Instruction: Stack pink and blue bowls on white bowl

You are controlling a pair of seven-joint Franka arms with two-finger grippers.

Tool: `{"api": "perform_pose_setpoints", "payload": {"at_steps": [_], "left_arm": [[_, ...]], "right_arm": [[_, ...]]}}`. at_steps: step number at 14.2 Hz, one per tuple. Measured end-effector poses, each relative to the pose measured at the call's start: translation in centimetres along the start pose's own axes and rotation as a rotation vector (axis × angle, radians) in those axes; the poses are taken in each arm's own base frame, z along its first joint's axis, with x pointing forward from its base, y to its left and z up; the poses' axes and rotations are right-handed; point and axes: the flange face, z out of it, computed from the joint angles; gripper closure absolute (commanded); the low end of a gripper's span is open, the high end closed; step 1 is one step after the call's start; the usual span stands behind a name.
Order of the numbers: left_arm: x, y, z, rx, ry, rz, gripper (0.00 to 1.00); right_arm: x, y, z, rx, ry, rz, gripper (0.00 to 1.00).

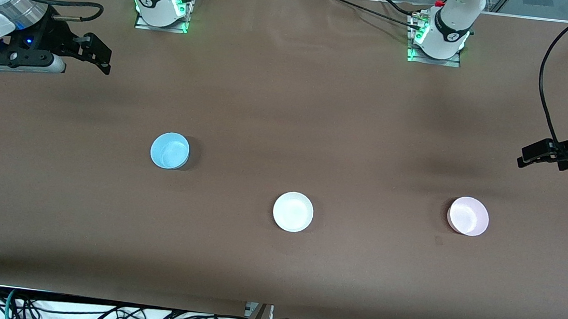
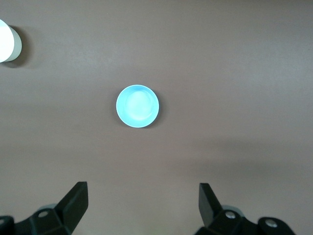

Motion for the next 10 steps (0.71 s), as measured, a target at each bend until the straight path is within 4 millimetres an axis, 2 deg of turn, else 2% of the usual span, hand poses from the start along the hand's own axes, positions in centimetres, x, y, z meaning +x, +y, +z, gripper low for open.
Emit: {"api": "perform_pose_setpoints", "payload": {"at_steps": [7, 10], "left_arm": [[0.0, -0.3, 0.0, 0.008, -0.007, 0.035, 0.00], [0.3, -1.9, 0.9, -0.001, -0.026, 0.040, 0.00]], "right_arm": [[0.0, 0.0, 0.0, 0.000, 0.000, 0.000, 0.00], [0.0, 0.0, 0.0, 0.000, 0.000, 0.001, 0.00]]}}
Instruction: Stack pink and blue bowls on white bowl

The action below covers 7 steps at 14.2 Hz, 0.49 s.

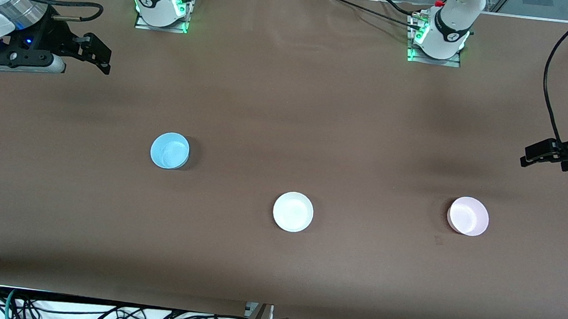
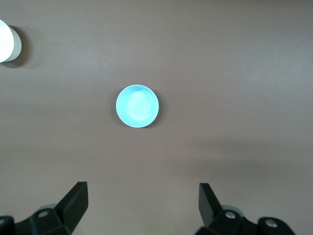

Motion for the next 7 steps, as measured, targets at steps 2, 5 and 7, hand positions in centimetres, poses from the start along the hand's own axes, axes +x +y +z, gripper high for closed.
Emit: {"api": "perform_pose_setpoints", "payload": {"at_steps": [2, 5, 7], "left_arm": [[0.6, -0.8, 1.6, -0.010, -0.021, 0.000, 0.00], [3.3, -2.4, 6.2, -0.019, 0.010, 0.006, 0.00], [5.3, -3.9, 10.6, -0.041, 0.029, 0.003, 0.00]], "right_arm": [[0.0, 0.0, 0.0, 0.000, 0.000, 0.000, 0.00], [0.0, 0.0, 0.0, 0.000, -0.001, 0.000, 0.00], [0.0, 0.0, 0.0, 0.000, -0.001, 0.001, 0.00]]}}
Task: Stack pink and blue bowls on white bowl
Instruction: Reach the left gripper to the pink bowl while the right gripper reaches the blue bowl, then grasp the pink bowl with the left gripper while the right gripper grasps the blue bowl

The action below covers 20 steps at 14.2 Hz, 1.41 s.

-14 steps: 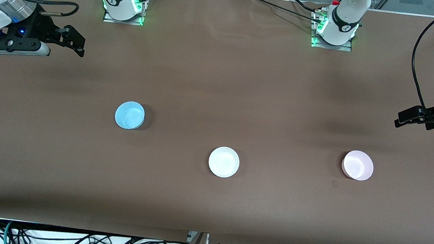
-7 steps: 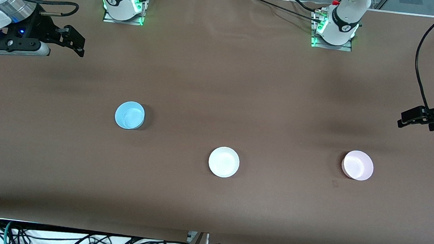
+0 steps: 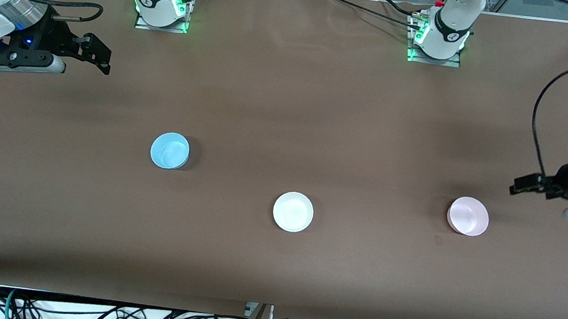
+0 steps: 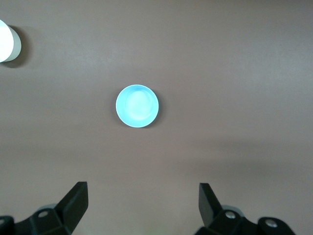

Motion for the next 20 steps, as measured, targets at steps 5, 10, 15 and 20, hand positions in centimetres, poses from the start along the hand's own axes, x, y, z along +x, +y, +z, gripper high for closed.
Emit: {"api": "perform_pose_setpoints", "payload": {"at_steps": [5, 10, 15, 20], "left_arm": [[2.3, -3.3, 11.3, 0.079, -0.019, 0.071, 0.00], [2.4, -4.7, 17.5, 0.035, -0.036, 0.019, 0.00], [2.5, -4.2, 19.2, 0.055, -0.043, -0.012, 0.11], [2.6, -5.1, 20.7, 0.122, -0.030, 0.012, 0.50]], "right_arm": [[0.2, -0.1, -0.4, 0.002, 0.016, -0.002, 0.00], [1.8, -0.1, 2.1, 0.001, -0.018, 0.001, 0.00], [5.9, 1.0, 11.6, -0.012, -0.151, 0.017, 0.00], [9.3, 2.1, 17.9, 0.000, -0.127, 0.018, 0.00]]}}
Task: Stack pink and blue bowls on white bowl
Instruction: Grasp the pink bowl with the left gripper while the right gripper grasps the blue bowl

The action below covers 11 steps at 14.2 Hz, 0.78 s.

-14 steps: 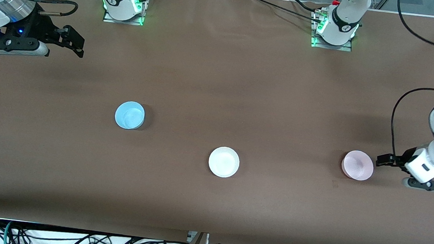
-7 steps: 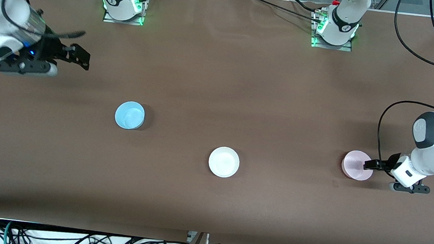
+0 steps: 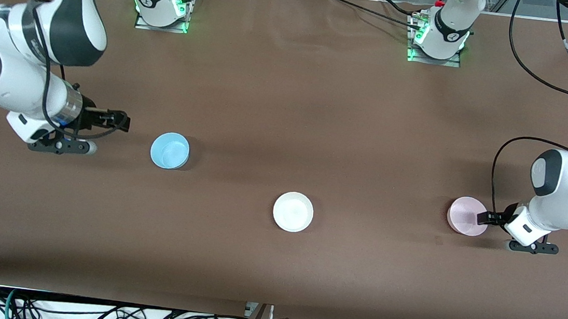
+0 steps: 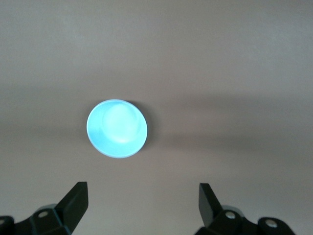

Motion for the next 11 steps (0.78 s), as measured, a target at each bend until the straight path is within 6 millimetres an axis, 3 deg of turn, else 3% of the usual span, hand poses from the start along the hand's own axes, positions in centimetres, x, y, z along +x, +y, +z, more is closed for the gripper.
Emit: {"api": "perform_pose_setpoints", "payload": {"at_steps": [2, 6, 8, 11], "left_arm": [[0.0, 0.0, 0.2, 0.002, 0.000, 0.003, 0.62], [0.0, 0.2, 0.4, 0.001, -0.001, -0.013, 0.93], [0.0, 0.5, 0.6, 0.000, -0.005, -0.019, 1.00], [0.2, 1.3, 0.1, 0.001, 0.001, -0.045, 1.00]], "right_arm": [[1.8, -0.2, 3.1, 0.006, 0.021, -0.006, 0.00], [5.3, -1.2, 13.6, 0.014, 0.012, -0.016, 0.00], [5.4, -1.6, 15.9, 0.014, -0.018, -0.020, 0.00], [4.9, -1.5, 17.3, 0.012, -0.046, -0.019, 0.05]]}}
